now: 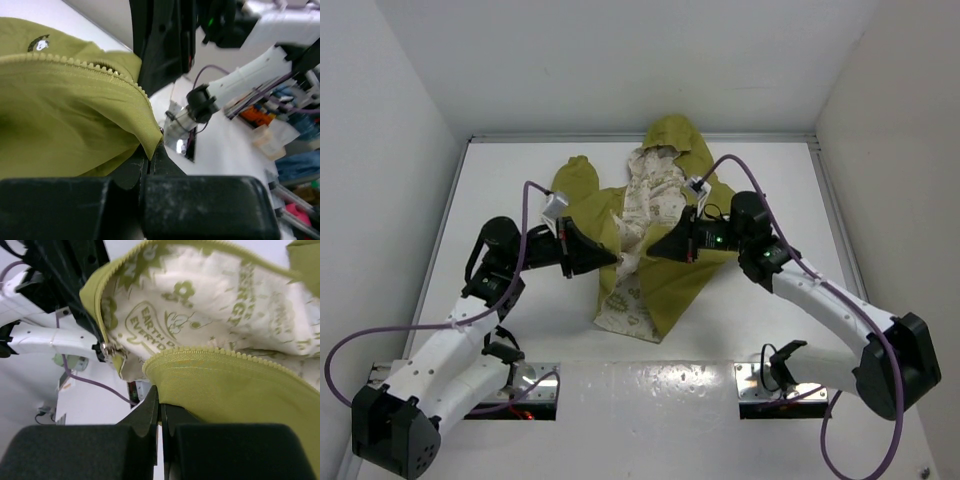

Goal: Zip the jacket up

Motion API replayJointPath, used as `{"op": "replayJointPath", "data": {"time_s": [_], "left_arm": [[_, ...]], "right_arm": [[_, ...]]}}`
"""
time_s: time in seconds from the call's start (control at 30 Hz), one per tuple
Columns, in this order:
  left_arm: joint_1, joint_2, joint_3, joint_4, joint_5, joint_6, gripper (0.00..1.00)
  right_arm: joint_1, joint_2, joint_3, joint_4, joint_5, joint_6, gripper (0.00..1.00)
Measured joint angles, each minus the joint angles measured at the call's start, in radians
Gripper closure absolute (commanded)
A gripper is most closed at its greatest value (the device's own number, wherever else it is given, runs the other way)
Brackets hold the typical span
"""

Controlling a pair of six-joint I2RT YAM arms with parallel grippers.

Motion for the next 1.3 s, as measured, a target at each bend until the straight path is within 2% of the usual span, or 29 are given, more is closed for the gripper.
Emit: {"op": "replayJointPath", "data": {"time_s": [0.23, 0.43, 1.3], "left_arm": [[0.048, 0.05, -0.068, 0.318, -0.008, -0.333, 1.0], [0.049, 0.064, -0.073, 0.431, -0.011, -0.46, 1.0], [0.066, 0.069, -0.111, 0.51, -0.023, -0.567, 1.0]], "right_arm": [[0.033, -0.001, -0.042, 0.155, 0.009, 0.071, 1.0], [0.031, -0.001, -0.042, 0.214, 0.019, 0.095, 1.0], [0.083, 0.051, 0.008, 0.284, 0.048, 0.157, 1.0]]}}
